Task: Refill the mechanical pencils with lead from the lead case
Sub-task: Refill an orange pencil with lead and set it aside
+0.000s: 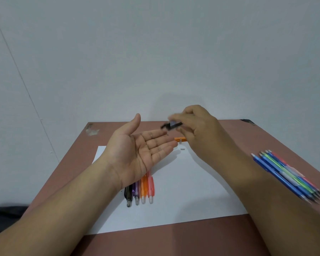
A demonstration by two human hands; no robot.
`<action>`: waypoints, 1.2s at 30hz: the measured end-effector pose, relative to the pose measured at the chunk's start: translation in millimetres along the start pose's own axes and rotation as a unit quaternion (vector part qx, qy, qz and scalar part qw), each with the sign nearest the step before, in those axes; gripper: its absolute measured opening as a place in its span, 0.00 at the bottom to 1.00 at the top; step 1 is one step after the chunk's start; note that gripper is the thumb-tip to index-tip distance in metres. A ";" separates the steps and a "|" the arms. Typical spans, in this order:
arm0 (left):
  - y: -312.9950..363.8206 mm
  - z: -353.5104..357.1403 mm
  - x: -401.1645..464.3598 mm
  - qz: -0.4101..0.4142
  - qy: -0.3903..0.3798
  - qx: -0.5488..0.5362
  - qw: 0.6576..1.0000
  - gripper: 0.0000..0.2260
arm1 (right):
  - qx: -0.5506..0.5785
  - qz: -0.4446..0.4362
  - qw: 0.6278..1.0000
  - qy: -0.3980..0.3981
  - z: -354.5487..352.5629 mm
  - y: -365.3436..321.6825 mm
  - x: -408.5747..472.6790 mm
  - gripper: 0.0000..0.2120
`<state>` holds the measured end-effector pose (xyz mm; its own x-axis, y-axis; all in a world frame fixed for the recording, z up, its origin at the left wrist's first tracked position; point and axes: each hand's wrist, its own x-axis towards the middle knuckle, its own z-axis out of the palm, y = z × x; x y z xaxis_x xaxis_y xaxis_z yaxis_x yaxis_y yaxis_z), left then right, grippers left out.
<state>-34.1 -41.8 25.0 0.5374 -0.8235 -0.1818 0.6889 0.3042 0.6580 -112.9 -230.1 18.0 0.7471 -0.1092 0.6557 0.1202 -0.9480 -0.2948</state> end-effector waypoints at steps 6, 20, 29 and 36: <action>-0.1 0.5 -0.7 0.000 0.004 0.003 1.000 0.34 | 0.024 0.016 1.000 -0.009 0.7 1.2 0.5 0.31; 0.3 0.0 -0.3 -0.003 -0.001 -0.001 1.000 0.33 | 0.002 0.032 0.999 -0.014 -1.2 -1.1 1.5 0.36; 0.4 -1.0 0.1 -0.009 -0.018 0.002 1.000 0.35 | -0.008 0.002 1.000 -0.001 0.2 1.0 0.9 0.24; 0.1 -2.2 0.7 -0.007 -0.016 0.000 1.000 0.34 | -0.013 0.013 1.000 -0.009 -0.7 1.6 1.8 0.27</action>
<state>-32.6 -41.3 23.3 0.5107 -0.8433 -0.1674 0.6964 0.2916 0.6557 -111.8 -232.1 19.2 0.7612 -0.1290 0.6356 0.0840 -0.9522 -0.2938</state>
